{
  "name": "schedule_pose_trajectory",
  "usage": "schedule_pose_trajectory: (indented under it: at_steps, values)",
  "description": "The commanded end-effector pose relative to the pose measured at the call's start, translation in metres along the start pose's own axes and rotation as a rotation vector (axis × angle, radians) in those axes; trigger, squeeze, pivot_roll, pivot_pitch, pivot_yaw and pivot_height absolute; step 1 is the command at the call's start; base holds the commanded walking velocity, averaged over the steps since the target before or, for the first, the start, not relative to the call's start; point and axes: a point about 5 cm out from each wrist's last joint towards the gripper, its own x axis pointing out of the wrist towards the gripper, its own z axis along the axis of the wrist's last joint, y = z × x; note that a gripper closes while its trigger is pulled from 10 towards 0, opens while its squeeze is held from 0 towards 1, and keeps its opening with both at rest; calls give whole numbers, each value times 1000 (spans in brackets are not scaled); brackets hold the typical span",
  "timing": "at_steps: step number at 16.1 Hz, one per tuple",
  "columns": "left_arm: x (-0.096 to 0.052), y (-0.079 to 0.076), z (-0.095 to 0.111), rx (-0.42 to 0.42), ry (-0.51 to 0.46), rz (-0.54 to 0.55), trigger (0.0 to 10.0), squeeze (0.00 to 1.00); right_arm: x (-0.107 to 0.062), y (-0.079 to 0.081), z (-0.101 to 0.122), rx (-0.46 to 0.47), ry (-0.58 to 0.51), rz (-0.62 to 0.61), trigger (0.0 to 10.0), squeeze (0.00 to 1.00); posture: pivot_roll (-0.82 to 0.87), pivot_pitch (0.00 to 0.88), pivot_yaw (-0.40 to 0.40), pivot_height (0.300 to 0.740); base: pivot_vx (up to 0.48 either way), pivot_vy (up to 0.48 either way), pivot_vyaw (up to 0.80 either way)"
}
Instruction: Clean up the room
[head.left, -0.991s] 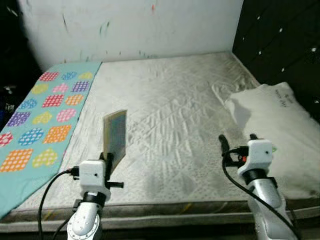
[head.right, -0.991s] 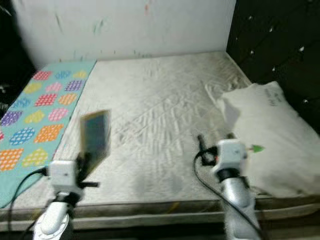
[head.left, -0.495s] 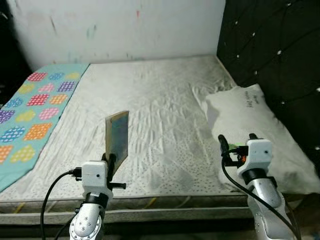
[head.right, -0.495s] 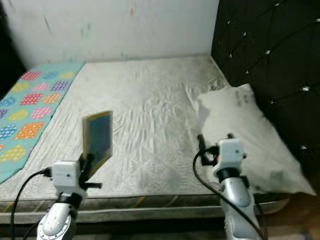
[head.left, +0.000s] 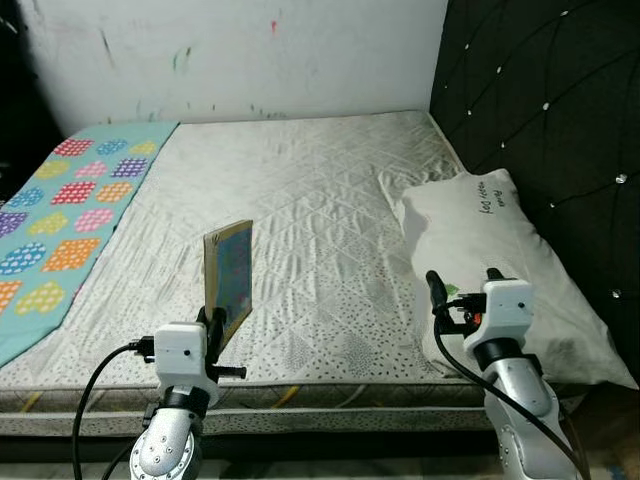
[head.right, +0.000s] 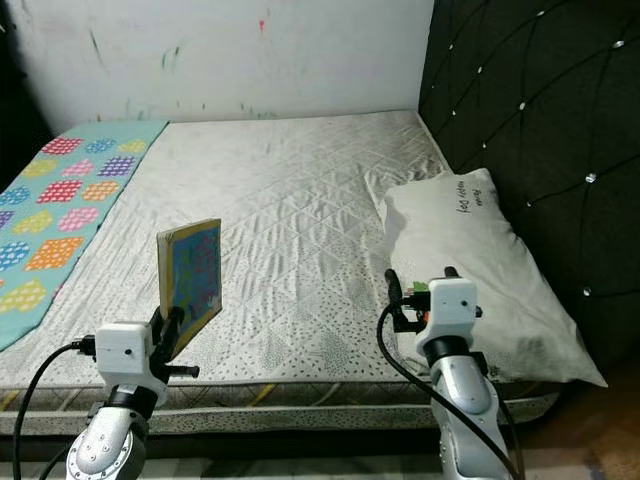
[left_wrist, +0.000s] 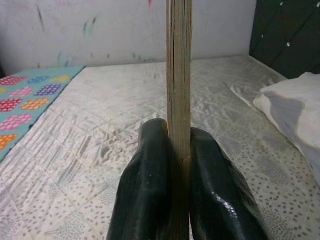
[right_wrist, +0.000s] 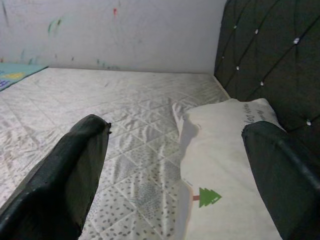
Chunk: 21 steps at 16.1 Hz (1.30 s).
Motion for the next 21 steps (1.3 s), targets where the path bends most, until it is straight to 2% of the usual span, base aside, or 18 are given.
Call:
schedule_pose_trajectory:
  at_steps: [1, 6, 17, 21]
  values:
    - [3, 3, 14, 7, -64, 6, 10000, 0, 2, 3, 2, -1, -4, 16, 10000, 0, -105, 0, 69, 740, 0, 0, -800]
    - [4, 3, 12, 7, -52, 7, 10000, 0, 2, 3, 2, -3, -6, 18, 10000, 0, -106, 0, 67, 740, 0, -125, -640]
    - [3, 3, 11, 11, -45, 7, 10000, 0, 2, 3, 0, -5, -1, 19, 10000, 0, -106, 0, 67, 740, 0, -336, 0]
    - [3, 3, 14, -22, -64, -3, 10000, 0, 0, 4, -1, -4, 2, 20, 10000, 0, -103, 0, 67, 740, 0, 0, 0]
